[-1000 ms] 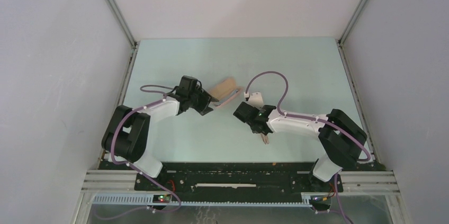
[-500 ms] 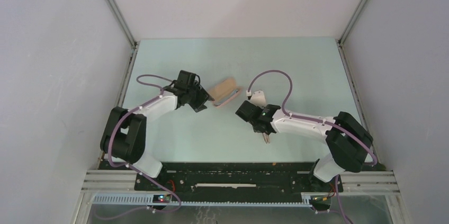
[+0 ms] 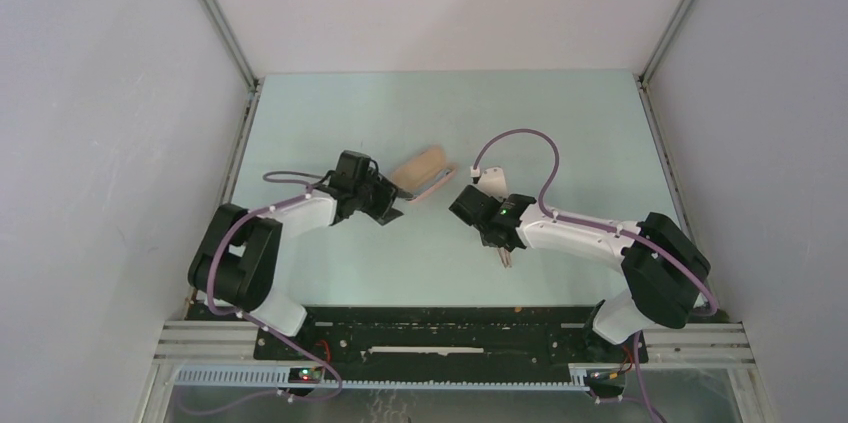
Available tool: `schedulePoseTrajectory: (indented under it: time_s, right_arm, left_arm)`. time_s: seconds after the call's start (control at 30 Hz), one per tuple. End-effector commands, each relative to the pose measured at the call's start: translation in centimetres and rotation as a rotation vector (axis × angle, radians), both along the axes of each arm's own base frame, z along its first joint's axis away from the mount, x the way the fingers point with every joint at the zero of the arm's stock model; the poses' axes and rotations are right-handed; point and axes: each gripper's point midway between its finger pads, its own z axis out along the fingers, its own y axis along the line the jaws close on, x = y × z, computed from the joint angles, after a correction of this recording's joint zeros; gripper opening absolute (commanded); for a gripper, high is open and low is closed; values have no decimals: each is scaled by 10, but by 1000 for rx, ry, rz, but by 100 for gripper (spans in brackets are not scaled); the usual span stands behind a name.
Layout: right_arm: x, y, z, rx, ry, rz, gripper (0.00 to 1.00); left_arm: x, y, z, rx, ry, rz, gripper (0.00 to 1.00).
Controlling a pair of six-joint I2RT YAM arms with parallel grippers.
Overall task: Organize the sunglasses
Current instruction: Adjust the sunglasses case at the center of the board.
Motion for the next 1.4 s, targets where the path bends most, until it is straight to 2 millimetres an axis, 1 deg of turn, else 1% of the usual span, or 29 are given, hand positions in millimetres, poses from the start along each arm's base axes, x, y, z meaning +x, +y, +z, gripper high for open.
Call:
schedulePoseTrajectory:
  time_s: [0.0, 0.1, 0.13, 0.23, 0.4, 0.5, 0.6, 0.67, 0.7, 0.73, 0.8, 0.93, 1.03, 1.13, 1.23, 1.3, 1.37]
  right_arm:
    - [2, -2, 9, 10, -29, -10, 22]
    - [1, -1, 10, 14, -29, -8, 22]
    - [1, 0, 9, 16, -29, -8, 22]
    - [-1, 0, 9, 12, -25, -6, 22]
    - [-3, 0, 9, 8, -25, -7, 22]
    - [-3, 0, 9, 10, -26, -6, 21]
    - [-3, 0, 12, 14, -30, -3, 21]
    - [-3, -3, 16, 11, -40, -12, 21]
    - [-3, -4, 20, 19, -46, -11, 21]
    - [-3, -4, 24, 29, -50, -5, 21]
    - [-3, -2, 33, 52, -64, 24, 22]
    - [-2, 9, 58, 107, -103, 144, 22]
    - [-6, 20, 74, 127, -129, 277, 24]
    - [-13, 33, 87, 122, -158, 428, 25]
    - [-21, 48, 94, 96, -186, 561, 26]
    - [-25, 56, 95, 75, -195, 613, 27]
    - [-29, 70, 95, 70, -208, 667, 27]
  left_arm:
    - [22, -20, 23, -121, -68, 78, 55]
    - [27, -22, 16, -128, -58, 107, 54]
    - [27, -24, 10, -129, -38, 111, 53]
    - [25, -29, 1, -149, -5, 119, 49]
    - [19, -25, -6, -137, 1, 160, 40]
    - [20, -26, -8, -134, 5, 150, 31]
    - [18, -29, -12, -117, 16, 105, 19]
    - [13, -31, -19, -90, 35, 47, 10]
    - [10, -33, -22, -74, 40, 5, 4]
    - [7, -33, -26, -54, 46, -33, 0]
    - [-5, -33, -34, -21, 72, -123, 0]
    - [-20, -33, -40, 48, 64, -330, 0]
    - [-27, -28, -39, 123, 28, -487, 0]
    - [-33, -27, -34, 166, -6, -637, 0]
    - [-40, -28, -33, 183, -35, -764, 0]
    - [-44, -29, -31, 189, -52, -823, 0]
    - [-48, -31, -29, 176, -62, -872, 0]
